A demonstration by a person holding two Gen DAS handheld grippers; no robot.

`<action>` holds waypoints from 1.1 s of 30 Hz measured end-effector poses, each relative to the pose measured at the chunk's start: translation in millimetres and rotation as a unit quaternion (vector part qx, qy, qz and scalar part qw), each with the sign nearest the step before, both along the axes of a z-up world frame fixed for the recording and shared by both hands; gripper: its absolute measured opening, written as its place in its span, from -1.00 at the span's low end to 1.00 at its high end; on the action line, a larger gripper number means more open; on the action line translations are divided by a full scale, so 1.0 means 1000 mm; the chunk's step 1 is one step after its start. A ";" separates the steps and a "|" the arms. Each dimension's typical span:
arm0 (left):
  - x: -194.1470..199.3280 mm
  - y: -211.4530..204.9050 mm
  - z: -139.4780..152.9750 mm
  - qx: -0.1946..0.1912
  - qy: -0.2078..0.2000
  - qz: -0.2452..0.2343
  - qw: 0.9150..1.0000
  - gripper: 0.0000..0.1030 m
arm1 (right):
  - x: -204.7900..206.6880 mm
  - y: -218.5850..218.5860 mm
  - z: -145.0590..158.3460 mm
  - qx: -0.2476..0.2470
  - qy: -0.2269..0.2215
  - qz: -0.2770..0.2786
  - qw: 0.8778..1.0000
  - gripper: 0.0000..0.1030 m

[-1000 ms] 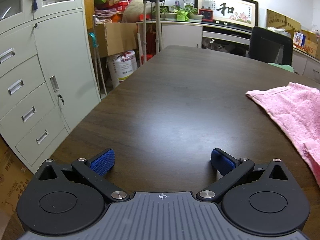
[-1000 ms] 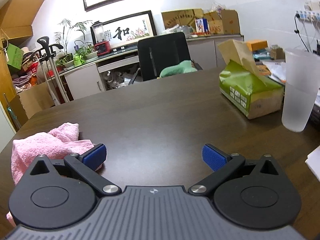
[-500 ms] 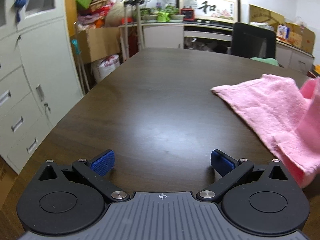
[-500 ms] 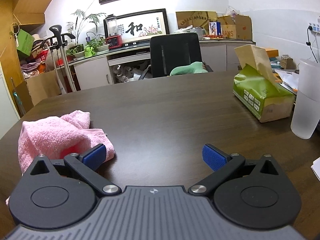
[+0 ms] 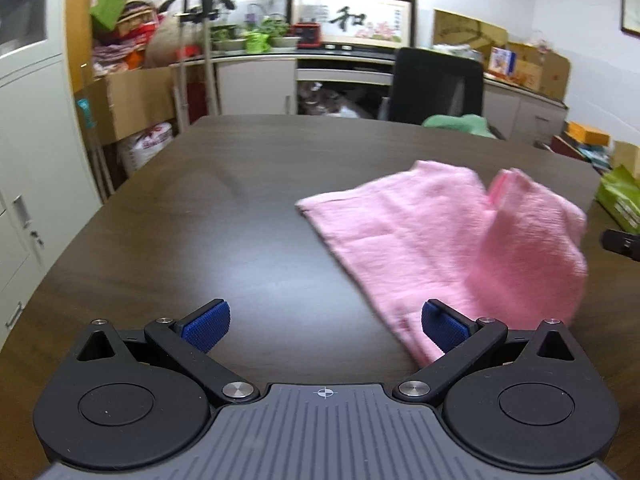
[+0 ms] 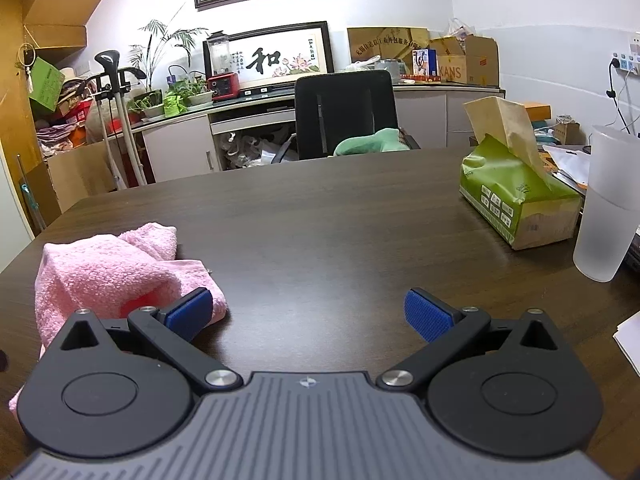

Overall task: Fold towel
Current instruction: 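Move the left tool toward the spread pink towel's edge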

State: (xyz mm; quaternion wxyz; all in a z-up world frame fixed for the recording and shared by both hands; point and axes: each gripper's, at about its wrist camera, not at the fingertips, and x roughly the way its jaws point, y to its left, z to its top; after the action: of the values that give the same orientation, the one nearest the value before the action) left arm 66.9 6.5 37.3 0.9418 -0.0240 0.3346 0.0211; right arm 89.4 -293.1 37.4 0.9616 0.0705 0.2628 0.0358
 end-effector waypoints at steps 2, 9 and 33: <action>0.005 -0.013 -0.003 0.005 0.004 -0.013 1.000 1.00 | 0.000 -0.001 0.001 0.004 -0.001 0.000 1.000 1.00; 0.017 -0.039 -0.013 0.023 0.014 -0.030 0.999 1.00 | -0.001 -0.010 0.003 0.017 -0.005 -0.015 1.000 1.00; 0.017 -0.035 -0.025 0.004 0.024 -0.056 0.998 0.81 | 0.001 -0.010 -0.001 0.012 0.002 -0.023 1.000 1.00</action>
State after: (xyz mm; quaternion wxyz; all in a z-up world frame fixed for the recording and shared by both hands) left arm 84.1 -28.8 12.7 0.9332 -0.0006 0.3581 -0.0299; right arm 90.9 -303.5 36.6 0.9608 0.0883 0.2623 0.0173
